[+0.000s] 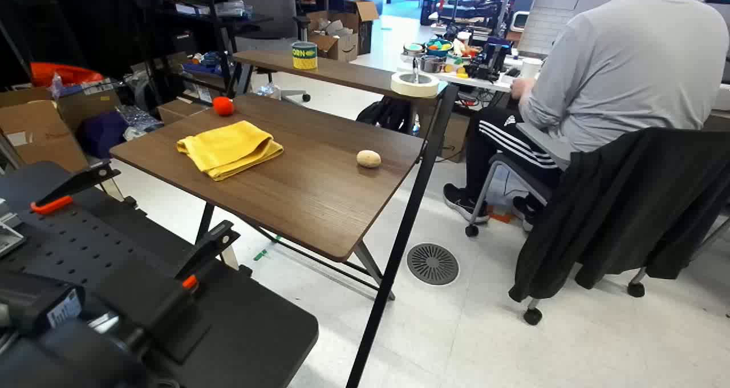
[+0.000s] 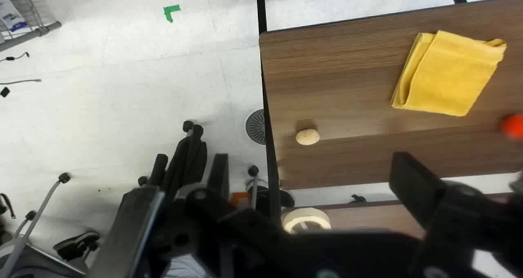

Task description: Move the round object to the left and use the towel to wipe the table

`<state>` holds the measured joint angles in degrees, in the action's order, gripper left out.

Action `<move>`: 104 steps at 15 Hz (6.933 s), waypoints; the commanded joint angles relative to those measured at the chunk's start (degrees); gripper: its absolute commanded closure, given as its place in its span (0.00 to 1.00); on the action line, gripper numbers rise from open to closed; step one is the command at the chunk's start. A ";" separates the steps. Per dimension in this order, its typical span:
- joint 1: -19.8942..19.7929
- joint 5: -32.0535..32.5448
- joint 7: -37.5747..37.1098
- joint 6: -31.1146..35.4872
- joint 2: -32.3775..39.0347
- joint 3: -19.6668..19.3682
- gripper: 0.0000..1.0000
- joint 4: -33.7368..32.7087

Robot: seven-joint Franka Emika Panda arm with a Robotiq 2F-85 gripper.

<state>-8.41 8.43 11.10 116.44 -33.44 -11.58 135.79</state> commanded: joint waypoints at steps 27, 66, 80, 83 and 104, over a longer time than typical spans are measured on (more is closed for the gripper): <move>-0.02 1.25 -20.94 26.43 29.43 4.89 0.00 3.41; 1.70 -13.36 -27.60 38.03 80.14 5.22 0.00 -35.67; 0.03 -23.26 -28.60 48.19 86.41 10.94 0.00 -40.40; 1.23 -25.04 -31.95 45.73 89.91 9.57 0.00 -44.46; 9.32 -24.17 -24.57 43.68 84.95 21.67 0.95 -40.99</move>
<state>-3.23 -16.24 -16.14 159.99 54.63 8.56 90.78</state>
